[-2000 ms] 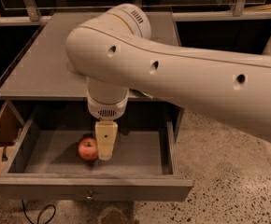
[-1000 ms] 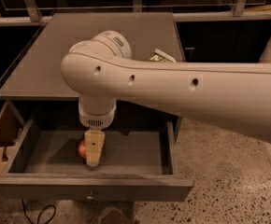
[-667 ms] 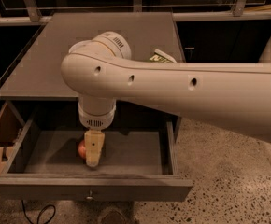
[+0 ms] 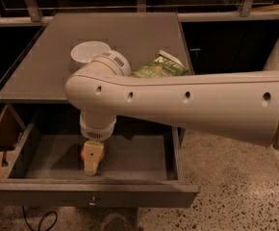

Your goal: Pick apple from top drawer and place on counter

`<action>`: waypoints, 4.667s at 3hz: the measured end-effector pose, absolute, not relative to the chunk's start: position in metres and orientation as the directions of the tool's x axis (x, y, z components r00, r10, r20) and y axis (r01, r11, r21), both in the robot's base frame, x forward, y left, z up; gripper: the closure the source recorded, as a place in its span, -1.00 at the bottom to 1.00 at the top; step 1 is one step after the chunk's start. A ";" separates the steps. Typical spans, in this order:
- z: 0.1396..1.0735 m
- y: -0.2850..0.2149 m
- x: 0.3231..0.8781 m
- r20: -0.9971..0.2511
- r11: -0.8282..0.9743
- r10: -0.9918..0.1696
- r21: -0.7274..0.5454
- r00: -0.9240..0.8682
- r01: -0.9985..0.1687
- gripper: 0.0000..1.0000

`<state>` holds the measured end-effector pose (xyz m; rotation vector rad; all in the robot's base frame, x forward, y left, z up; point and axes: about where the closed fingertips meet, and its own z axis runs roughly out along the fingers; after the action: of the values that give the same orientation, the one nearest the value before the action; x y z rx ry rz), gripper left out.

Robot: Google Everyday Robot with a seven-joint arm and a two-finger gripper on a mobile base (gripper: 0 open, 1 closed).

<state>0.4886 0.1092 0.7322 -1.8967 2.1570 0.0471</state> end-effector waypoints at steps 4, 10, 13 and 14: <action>0.665 0.125 0.522 -0.249 0.178 -0.958 -0.135 -0.141 -0.975 -1.00; 0.610 0.170 0.529 -0.315 0.187 -0.935 -0.049 -0.162 -0.981 -0.94; 0.610 0.170 0.529 -0.315 0.187 -0.935 -0.049 -0.162 -0.981 0.53; 0.610 0.170 0.529 -0.315 0.187 -0.935 -0.049 -0.162 -0.981 0.97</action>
Offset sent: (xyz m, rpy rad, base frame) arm 0.0063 0.0183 -0.0250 0.0224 -0.0438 -0.0020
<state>0.5290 0.1700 0.6099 -1.8280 2.1912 0.2401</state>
